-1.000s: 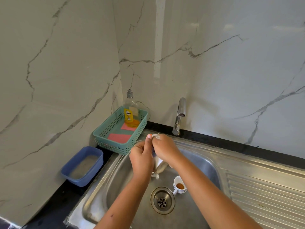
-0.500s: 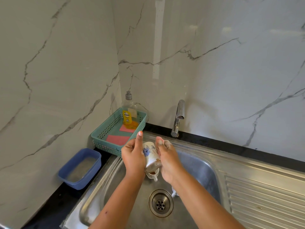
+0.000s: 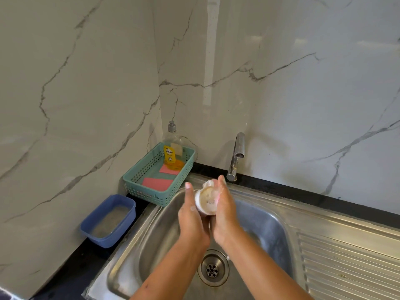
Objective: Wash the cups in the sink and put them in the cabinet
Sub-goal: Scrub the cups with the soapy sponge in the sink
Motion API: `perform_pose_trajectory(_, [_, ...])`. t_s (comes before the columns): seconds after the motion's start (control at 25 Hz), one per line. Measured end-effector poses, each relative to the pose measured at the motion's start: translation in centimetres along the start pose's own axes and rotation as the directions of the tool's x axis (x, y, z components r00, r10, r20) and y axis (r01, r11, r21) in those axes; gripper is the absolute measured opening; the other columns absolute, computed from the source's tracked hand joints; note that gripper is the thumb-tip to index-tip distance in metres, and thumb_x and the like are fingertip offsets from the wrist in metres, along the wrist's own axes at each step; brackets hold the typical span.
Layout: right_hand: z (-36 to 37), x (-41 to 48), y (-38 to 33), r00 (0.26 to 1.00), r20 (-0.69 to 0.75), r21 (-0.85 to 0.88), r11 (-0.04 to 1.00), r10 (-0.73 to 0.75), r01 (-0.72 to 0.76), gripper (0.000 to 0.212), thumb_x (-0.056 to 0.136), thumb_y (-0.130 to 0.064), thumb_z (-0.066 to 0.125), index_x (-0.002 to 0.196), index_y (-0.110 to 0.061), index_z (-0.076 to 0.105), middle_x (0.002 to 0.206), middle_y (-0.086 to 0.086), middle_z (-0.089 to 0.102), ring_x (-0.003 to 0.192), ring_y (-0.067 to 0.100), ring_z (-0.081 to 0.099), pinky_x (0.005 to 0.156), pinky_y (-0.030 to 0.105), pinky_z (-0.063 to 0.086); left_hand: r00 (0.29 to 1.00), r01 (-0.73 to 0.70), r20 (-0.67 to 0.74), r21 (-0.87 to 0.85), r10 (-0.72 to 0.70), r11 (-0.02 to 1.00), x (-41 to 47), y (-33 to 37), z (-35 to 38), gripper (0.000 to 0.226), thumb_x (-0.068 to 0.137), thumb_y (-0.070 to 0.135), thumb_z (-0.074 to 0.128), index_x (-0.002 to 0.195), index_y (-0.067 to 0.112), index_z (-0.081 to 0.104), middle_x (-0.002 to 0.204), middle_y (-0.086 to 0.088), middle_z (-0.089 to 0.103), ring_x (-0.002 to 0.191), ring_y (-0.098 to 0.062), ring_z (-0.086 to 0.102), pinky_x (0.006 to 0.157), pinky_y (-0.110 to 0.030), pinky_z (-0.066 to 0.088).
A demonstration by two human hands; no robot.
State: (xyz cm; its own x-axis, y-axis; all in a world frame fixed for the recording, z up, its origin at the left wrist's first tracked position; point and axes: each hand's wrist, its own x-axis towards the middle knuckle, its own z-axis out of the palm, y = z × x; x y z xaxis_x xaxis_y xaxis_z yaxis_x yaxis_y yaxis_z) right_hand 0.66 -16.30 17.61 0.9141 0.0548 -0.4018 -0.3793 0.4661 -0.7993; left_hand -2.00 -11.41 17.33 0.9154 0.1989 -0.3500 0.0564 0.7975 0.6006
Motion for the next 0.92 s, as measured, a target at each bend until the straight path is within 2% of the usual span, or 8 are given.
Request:
perform_pose_trajectory(0.12, [-0.5, 0.6, -2.2, 0.998, -0.019, 0.130, 0.990, -0.060, 0.062, 0.041, 0.093, -0.050, 0.047, 0.093, -0.015, 0.068, 0.085, 0.007, 0.068, 0.078, 0.024, 0.063, 0.076, 0.036, 0.052, 0.973, 0.011, 0.230, 0.108, -0.035, 0.994, 0.0, 0.1, -0.5, 0.058, 0.088, 0.045, 0.048, 0.123, -0.001, 0.058, 0.116, -0.021, 0.066, 0.109, -0.030, 0.065, 0.098, -0.039, 0.050])
perform_pose_trajectory(0.28, [-0.3, 0.8, -2.2, 0.977, -0.084, 0.196, 0.958, -0.195, 0.209, 0.023, 0.093, -0.025, 0.046, 0.089, -0.014, 0.066, 0.088, 0.012, 0.065, 0.080, 0.029, 0.060, 0.076, 0.040, 0.051, 0.914, -0.027, 0.405, 0.013, 0.020, 1.000, 0.8, 0.7, -0.6, 0.067, 0.075, 0.038, 0.076, 0.122, -0.005, 0.057, 0.118, -0.026, 0.063, 0.105, -0.031, 0.065, 0.090, -0.034, 0.055])
perform_pose_trajectory(0.4, [-0.2, 0.4, -2.1, 0.923, -0.203, 0.191, 0.911, -0.327, 0.365, 0.018, 0.090, -0.013, 0.045, 0.089, -0.013, 0.063, 0.086, 0.013, 0.063, 0.074, 0.027, 0.064, 0.061, 0.035, 0.055, 0.924, -0.036, 0.380, -0.011, 0.038, 0.999, 0.4, -0.2, 0.0, 0.060, 0.074, 0.028, 0.078, 0.121, -0.004, 0.058, 0.112, -0.025, 0.066, 0.097, -0.029, 0.069, 0.089, -0.035, 0.056])
perform_pose_trajectory(0.52, [-0.5, 0.3, -0.9, 0.821, -0.162, -0.058, 0.835, -0.548, 0.546, 0.022, 0.094, -0.035, 0.039, 0.104, -0.025, 0.055, 0.091, 0.006, 0.063, 0.080, 0.020, 0.064, 0.069, 0.037, 0.054, 0.961, -0.030, 0.274, -0.003, 0.030, 1.000, -0.2, -0.5, 0.7, 0.038, 0.083, 0.020, 0.058, 0.115, 0.000, 0.061, 0.097, -0.018, 0.071, 0.082, -0.023, 0.072, 0.078, -0.032, 0.059])
perform_pose_trajectory(0.64, [-1.5, 1.0, 0.3, 0.552, 0.256, -0.503, 0.378, -0.794, 0.777, 0.036, 0.092, -0.038, 0.042, 0.127, -0.029, 0.043, 0.120, 0.002, 0.056, 0.111, 0.016, 0.055, 0.093, 0.033, 0.045, 0.981, 0.002, 0.193, 0.102, -0.022, 0.995, 0.0, 0.4, 1.2, 0.028, 0.094, 0.023, 0.050, 0.107, 0.002, 0.063, 0.086, -0.012, 0.073, 0.077, -0.019, 0.071, 0.071, -0.030, 0.059])
perform_pose_trajectory(0.76, [-3.3, 3.1, -0.7, 0.307, 0.609, -0.549, -0.109, -0.732, 0.829, 0.039, 0.094, -0.024, 0.046, 0.132, -0.016, 0.049, 0.128, 0.002, 0.054, 0.124, 0.018, 0.047, 0.106, 0.033, 0.034, 0.991, 0.003, 0.129, 0.207, -0.030, 0.978, 0.1, 0.6, 1.2, 0.030, 0.101, 0.022, 0.043, 0.106, 0.003, 0.065, 0.090, -0.012, 0.072, 0.087, -0.021, 0.068, 0.088, -0.035, 0.051])
perform_pose_trajectory(0.8, [-3.5, 3.0, -1.3, 0.322, 0.654, -0.548, -0.135, -0.685, 0.826, 0.038, 0.096, -0.025, 0.045, 0.133, -0.019, 0.048, 0.128, 0.000, 0.056, 0.122, 0.016, 0.049, 0.104, 0.031, 0.037, 0.992, -0.025, 0.124, 0.237, -0.005, 0.971, 0.1, 0.6, 1.1, 0.028, 0.101, 0.020, 0.043, 0.103, 0.004, 0.066, 0.086, -0.011, 0.072, 0.083, -0.020, 0.067, 0.085, -0.032, 0.050])
perform_pose_trajectory(0.92, [-2.2, 2.0, -2.1, 0.568, 0.505, -0.719, 0.047, -0.650, 0.693, 0.035, 0.099, -0.031, 0.041, 0.132, -0.018, 0.041, 0.125, 0.003, 0.061, 0.109, 0.020, 0.062, 0.083, 0.025, 0.049, 0.985, -0.142, 0.142, 0.309, 0.102, 0.940, 0.2, 0.8, 1.1, 0.024, 0.099, 0.016, 0.046, 0.108, 0.004, 0.064, 0.080, -0.006, 0.070, 0.075, -0.015, 0.066, 0.075, -0.028, 0.051])
